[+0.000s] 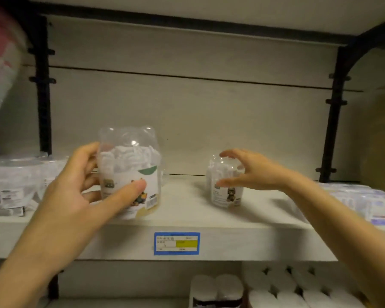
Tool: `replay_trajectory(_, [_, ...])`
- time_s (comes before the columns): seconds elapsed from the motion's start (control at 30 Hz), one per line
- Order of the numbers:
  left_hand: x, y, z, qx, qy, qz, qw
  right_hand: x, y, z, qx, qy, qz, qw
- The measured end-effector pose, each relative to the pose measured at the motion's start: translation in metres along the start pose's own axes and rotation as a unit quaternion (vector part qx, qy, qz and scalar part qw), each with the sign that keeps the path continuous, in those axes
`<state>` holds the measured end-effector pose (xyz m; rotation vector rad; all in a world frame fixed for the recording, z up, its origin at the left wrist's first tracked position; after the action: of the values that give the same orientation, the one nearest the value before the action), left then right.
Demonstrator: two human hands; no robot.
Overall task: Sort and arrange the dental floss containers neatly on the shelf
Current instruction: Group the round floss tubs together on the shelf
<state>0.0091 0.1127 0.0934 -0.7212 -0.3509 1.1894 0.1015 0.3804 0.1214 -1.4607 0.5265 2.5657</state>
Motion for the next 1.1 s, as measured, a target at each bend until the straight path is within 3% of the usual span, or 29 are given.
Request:
replay_trajectory(0.2, [0.066, 0.014, 0.039, -0.087, 0.134, 0.084, 0.984, 0.001, -0.015, 0.003, -0.003, 0.027, 0.042, 0.999])
replay_trajectory(0.53, [0.133, 0.053, 0.049, -0.183, 0.294, 0.044, 0.937, -0.009, -0.022, -0.019, -0.026, 0.104, 0.113, 0.988])
replay_trajectory(0.83, [0.125, 0.045, 0.055, -0.180, 0.383, 0.067, 0.904, -0.019, -0.023, -0.027, -0.025, 0.085, 0.135, 0.987])
replay_trajectory(1.1, [0.142, 0.027, 0.051, -0.131, 0.381, 0.046, 0.914, -0.035, -0.027, -0.043, -0.031, 0.100, 0.116, 0.988])
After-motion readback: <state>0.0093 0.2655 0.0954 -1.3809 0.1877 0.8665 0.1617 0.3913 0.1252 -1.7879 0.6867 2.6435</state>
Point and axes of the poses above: each hand's wrist, its own z-axis towards the middle knuckle, its own x-axis out of the palm, y = z × x, the point moved 7 cm from there along z, towards the middle knuckle, and after that the axes turned 5 degrees about -y, right-handed, at the moved point
